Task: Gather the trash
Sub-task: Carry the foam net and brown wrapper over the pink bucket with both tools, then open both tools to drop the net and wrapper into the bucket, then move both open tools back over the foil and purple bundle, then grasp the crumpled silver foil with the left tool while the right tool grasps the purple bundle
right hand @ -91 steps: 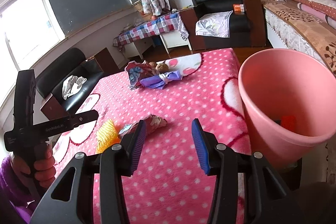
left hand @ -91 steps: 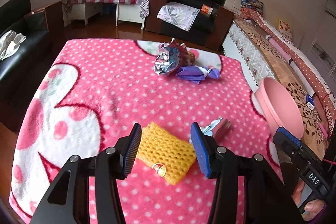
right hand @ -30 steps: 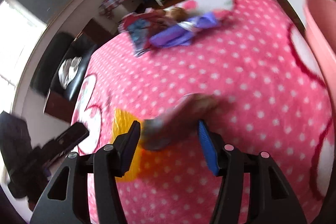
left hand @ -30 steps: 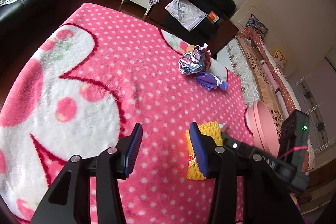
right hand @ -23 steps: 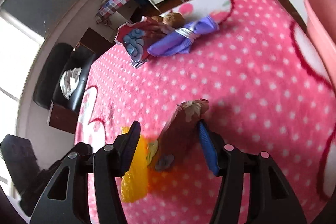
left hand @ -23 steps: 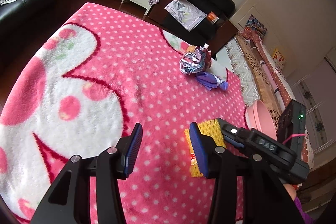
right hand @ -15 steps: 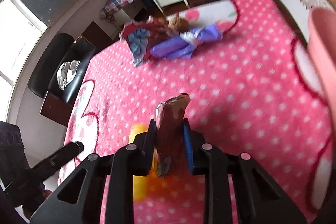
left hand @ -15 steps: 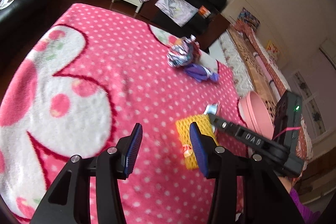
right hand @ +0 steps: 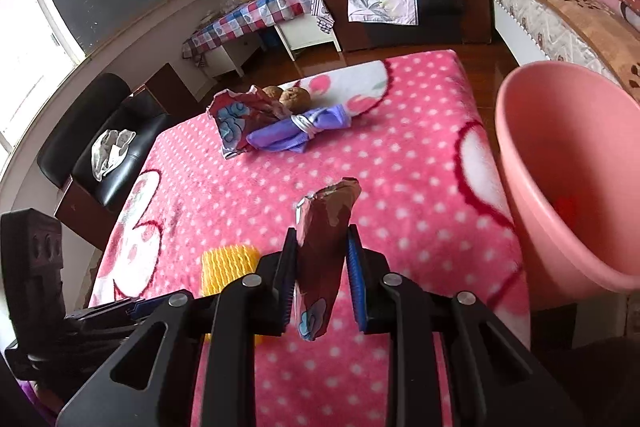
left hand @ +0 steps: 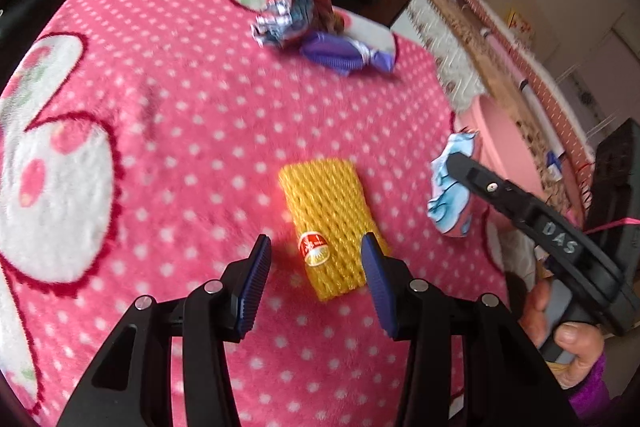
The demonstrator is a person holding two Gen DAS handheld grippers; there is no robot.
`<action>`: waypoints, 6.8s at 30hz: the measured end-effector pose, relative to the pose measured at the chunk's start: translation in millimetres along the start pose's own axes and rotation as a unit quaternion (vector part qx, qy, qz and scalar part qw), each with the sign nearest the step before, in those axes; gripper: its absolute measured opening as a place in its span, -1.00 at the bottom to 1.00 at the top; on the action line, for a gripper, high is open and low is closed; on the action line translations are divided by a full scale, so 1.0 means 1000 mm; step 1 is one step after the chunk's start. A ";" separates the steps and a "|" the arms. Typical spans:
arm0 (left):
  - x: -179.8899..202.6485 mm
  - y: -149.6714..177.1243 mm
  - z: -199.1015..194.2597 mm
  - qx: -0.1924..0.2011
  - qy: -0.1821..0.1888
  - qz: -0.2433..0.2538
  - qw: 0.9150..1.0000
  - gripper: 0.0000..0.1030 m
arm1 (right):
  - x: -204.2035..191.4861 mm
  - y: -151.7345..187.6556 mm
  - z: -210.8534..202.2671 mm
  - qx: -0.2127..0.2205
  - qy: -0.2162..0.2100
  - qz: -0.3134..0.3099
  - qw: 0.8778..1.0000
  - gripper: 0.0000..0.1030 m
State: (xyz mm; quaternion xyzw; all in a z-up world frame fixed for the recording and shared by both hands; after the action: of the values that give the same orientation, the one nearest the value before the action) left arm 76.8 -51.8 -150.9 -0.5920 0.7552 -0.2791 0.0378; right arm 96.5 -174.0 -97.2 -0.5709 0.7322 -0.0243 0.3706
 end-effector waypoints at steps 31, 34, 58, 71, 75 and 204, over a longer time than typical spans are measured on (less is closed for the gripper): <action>0.113 -0.097 -0.036 0.124 0.009 0.116 0.985 -0.80 | 0.065 -0.058 -0.091 0.156 -0.009 0.045 0.987 -0.53; 0.136 -0.107 -0.029 0.125 0.016 0.135 0.983 -0.80 | 0.087 -0.067 -0.104 0.175 0.003 0.064 0.982 -0.53; 0.240 -0.137 0.039 0.094 0.006 0.227 0.969 -0.80 | 0.188 -0.087 -0.120 0.205 0.051 0.134 0.968 -0.53; 0.244 -0.135 0.051 0.083 0.004 0.231 0.969 -0.40 | 0.196 -0.087 -0.119 0.202 0.043 0.141 0.968 -0.48; 0.244 -0.135 0.049 0.086 0.005 0.231 0.969 -0.27 | 0.195 -0.086 -0.117 0.197 0.039 0.147 0.969 -0.30; -0.085 -0.122 -0.035 0.190 -0.099 0.017 0.977 -0.87 | -0.029 -0.037 0.047 -0.025 -0.076 0.084 0.993 -0.09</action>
State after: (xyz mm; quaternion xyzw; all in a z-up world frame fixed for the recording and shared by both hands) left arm 194.7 21.4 -87.7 -0.5860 0.6908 -0.3562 0.2290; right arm 155.9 -143.6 -99.0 -0.5164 0.7480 0.0684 0.4114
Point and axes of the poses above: each gripper's, at about its wrist camera, not at the fingertips, and z roughly the way its jaws point, x to its right, y to its underside, the point moved 9 cm from there along z, roughly the way its jaws point, and after that the axes turned 14 degrees about z, right-handed, at the moved point
